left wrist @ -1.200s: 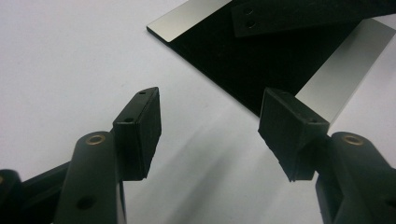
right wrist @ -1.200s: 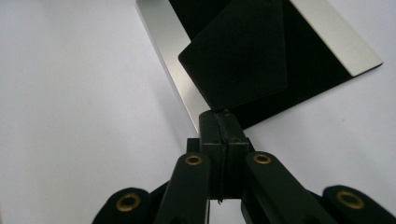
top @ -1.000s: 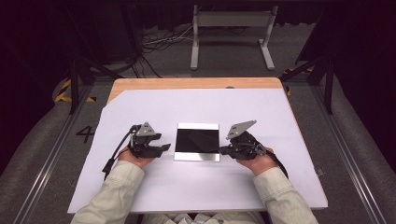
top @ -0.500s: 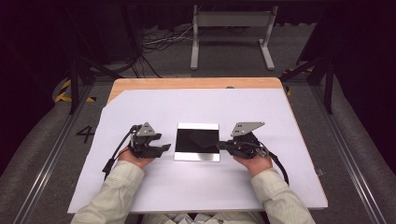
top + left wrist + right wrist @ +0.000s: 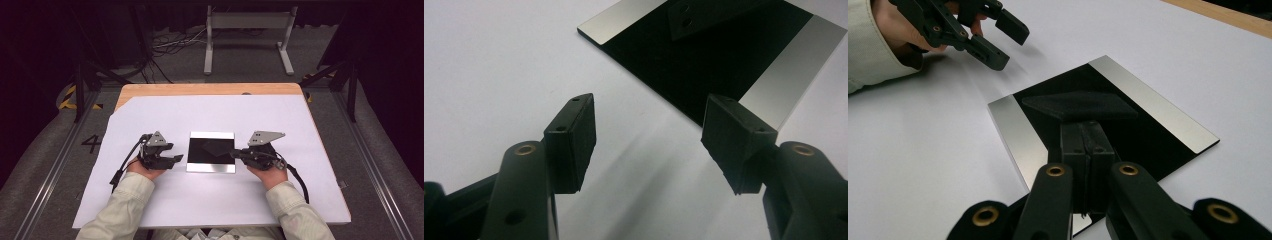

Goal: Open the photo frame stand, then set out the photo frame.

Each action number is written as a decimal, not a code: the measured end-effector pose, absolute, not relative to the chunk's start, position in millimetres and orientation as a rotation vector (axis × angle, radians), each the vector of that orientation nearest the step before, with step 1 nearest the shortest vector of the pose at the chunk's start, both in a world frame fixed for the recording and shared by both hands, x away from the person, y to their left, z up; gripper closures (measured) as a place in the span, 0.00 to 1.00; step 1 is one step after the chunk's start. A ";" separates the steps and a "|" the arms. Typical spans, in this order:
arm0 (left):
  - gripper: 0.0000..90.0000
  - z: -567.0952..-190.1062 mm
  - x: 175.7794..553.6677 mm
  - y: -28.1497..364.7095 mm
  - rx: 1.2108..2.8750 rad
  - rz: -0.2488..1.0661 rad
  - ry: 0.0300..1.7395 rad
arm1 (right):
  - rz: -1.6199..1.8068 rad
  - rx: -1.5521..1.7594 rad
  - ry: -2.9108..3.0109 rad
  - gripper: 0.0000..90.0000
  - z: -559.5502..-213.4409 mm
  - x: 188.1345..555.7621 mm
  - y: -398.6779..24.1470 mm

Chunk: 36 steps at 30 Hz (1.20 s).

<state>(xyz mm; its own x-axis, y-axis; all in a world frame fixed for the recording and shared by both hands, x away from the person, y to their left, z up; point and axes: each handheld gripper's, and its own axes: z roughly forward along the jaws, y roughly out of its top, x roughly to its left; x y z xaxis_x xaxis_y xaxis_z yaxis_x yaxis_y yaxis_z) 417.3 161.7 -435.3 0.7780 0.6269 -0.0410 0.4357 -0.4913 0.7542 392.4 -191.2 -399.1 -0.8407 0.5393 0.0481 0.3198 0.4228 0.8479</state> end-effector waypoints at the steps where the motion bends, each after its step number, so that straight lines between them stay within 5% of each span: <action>1: 0.43 -435.3 417.3 161.8 2.166 0.305 0.787 | 1.377 0.750 2.445 0.99 -399.0 392.1 -191.0; 36: 0.45 -434.6 413.6 159.9 2.177 0.356 0.785 | 1.267 0.799 2.498 0.94 -356.8 386.3 -203.9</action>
